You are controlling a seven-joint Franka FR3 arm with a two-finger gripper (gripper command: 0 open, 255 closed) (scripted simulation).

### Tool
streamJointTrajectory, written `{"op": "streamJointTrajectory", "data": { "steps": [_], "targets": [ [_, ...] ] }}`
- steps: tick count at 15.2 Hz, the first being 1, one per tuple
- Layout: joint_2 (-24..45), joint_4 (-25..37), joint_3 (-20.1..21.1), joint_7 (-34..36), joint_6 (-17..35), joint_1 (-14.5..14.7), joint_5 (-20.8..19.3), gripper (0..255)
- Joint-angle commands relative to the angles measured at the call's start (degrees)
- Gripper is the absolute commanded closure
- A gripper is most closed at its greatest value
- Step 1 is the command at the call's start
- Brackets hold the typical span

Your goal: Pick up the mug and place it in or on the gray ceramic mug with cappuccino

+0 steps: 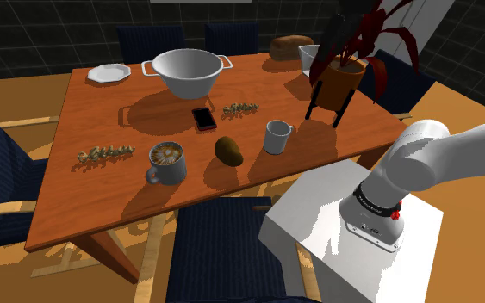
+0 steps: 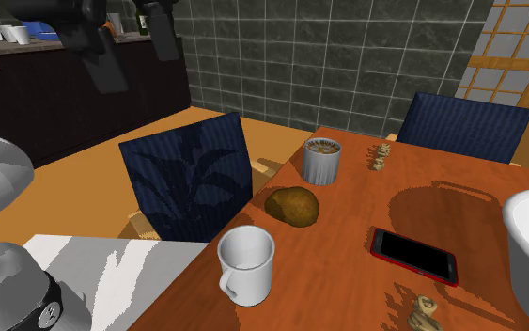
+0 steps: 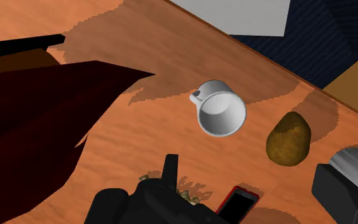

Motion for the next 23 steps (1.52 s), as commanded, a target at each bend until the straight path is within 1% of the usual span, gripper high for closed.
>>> {"op": "streamJointTrajectory", "data": {
  "steps": [1,7,13,17,21,23],
  "targets": [
    [0.0,0.0,0.0,0.0,0.0,0.0,0.0,0],
    [1.28,-9.58,4.63,2.54,10.57,0.88,0.61,0],
    [5.84,-16.88,9.53,5.52,21.96,1.74,1.05,0],
    [10.95,-20.33,12.99,7.94,30.09,1.96,0.86,0],
    [17.78,-22.49,16.71,11.03,38.51,1.5,-0.27,0],
    [18.36,-22.94,16.84,11.13,39.53,1.41,-0.35,0]
  ]
}}
